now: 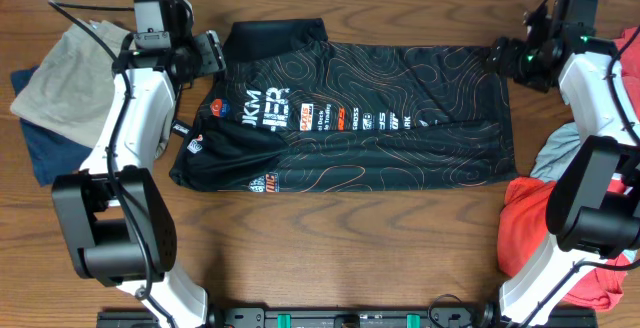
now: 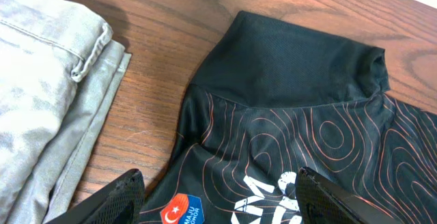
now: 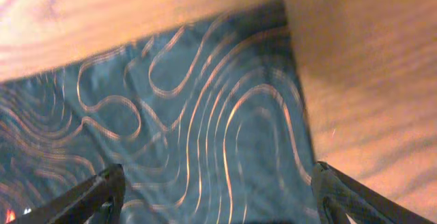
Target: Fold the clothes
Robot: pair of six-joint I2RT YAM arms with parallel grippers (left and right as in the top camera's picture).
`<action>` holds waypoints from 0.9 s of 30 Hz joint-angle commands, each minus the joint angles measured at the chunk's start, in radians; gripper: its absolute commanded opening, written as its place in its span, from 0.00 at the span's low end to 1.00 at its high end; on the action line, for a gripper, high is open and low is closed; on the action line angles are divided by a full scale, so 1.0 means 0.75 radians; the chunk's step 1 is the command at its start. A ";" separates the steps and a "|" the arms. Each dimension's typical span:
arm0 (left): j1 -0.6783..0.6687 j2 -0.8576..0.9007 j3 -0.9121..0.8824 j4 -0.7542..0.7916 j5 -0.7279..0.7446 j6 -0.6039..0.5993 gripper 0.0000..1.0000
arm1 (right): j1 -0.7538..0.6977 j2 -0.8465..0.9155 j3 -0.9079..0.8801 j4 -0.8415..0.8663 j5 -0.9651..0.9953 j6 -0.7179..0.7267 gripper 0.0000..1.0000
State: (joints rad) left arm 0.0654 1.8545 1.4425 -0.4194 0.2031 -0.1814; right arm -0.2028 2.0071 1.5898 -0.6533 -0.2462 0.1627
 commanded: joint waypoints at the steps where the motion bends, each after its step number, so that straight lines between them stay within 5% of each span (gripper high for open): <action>1: 0.001 -0.001 0.017 -0.007 -0.002 0.021 0.73 | 0.020 -0.003 0.006 0.045 0.018 -0.009 0.86; 27: 0.002 0.277 -0.055 -0.377 -0.017 0.021 0.73 | 0.049 -0.003 0.004 -0.259 0.251 -0.009 0.75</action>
State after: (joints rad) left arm 0.0654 2.0331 1.4128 -0.6891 0.2024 -0.1791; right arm -0.1715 2.0071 1.5898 -0.8375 -0.0956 0.1631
